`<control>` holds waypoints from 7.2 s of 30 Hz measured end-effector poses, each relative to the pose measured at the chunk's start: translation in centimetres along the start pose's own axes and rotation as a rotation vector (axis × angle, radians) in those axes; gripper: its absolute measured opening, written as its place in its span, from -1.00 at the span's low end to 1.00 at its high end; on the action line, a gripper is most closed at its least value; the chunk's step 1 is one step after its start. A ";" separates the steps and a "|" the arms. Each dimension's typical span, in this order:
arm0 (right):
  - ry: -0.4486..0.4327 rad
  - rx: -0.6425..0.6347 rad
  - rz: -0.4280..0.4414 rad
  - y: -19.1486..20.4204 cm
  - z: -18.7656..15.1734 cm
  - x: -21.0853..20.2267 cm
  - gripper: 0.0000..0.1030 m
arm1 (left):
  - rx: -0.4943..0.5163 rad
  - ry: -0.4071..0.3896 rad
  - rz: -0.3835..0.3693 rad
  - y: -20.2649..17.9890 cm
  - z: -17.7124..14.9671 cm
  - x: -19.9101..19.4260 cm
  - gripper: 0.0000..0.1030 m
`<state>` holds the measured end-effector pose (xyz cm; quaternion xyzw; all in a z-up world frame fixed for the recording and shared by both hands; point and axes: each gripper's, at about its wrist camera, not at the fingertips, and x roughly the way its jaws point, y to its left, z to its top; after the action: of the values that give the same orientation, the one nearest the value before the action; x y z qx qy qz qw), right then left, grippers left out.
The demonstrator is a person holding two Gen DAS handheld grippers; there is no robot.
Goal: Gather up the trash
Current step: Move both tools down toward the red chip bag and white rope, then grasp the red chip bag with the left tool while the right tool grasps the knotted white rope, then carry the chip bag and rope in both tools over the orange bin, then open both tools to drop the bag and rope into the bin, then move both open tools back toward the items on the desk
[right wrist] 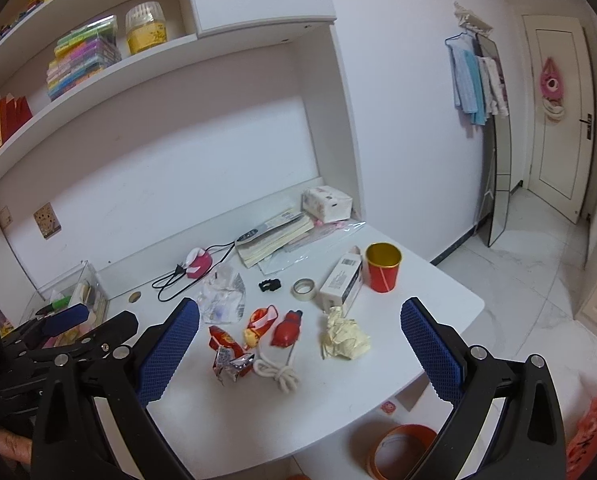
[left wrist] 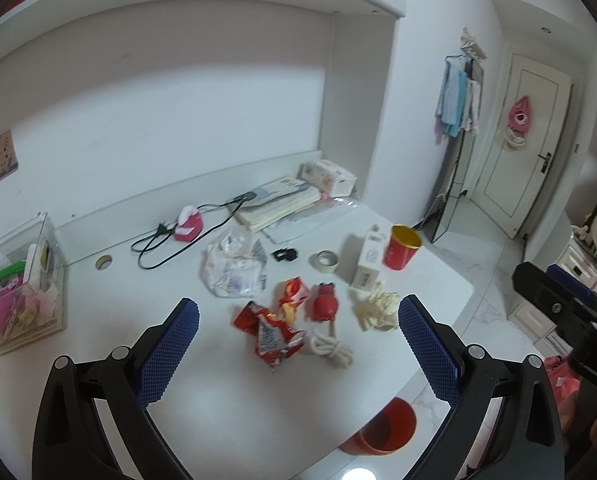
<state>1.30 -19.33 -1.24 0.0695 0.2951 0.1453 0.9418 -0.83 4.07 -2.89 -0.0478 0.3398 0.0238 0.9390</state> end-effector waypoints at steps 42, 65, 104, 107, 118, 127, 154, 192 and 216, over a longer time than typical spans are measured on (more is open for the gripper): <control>0.468 -0.170 0.123 2.9 -8.5 19.2 0.34 | -0.069 0.518 -0.076 5.3 -2.5 20.3 0.91; 0.605 -0.222 0.129 3.0 -11.7 27.0 -0.13 | 0.056 0.636 -0.054 5.0 -4.0 26.9 0.91; 0.349 0.062 0.129 -4.9 -11.1 6.2 -0.40 | 0.243 0.501 -0.292 -7.4 -4.4 10.3 -0.30; 0.320 0.128 0.079 -7.8 -12.0 4.0 -0.40 | 0.303 0.498 -0.338 -10.7 -4.8 10.2 -0.30; 0.297 0.381 -0.099 -18.2 -17.6 0.8 -0.40 | 0.495 0.570 -0.479 -20.8 -8.1 13.5 -0.30; 0.354 0.462 -0.218 -24.2 -23.1 3.7 -0.40 | 0.568 0.683 -0.508 -25.3 -13.3 18.9 -0.29; 0.491 0.685 -0.259 -35.8 -38.1 18.1 -0.40 | 0.659 0.856 -0.491 -29.0 -26.1 34.0 0.29; 0.457 0.550 -0.213 -28.6 -27.4 9.1 -0.18 | 0.723 0.705 -0.496 -28.0 -18.6 23.1 0.37; 0.346 0.174 0.079 -9.8 -12.7 7.8 -0.13 | 0.386 0.396 -0.253 -11.8 -4.2 12.0 0.55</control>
<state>2.41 -25.61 -17.89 0.1361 0.4611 0.1659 0.8610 6.57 -7.97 -12.92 0.0859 0.5061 -0.1683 0.8415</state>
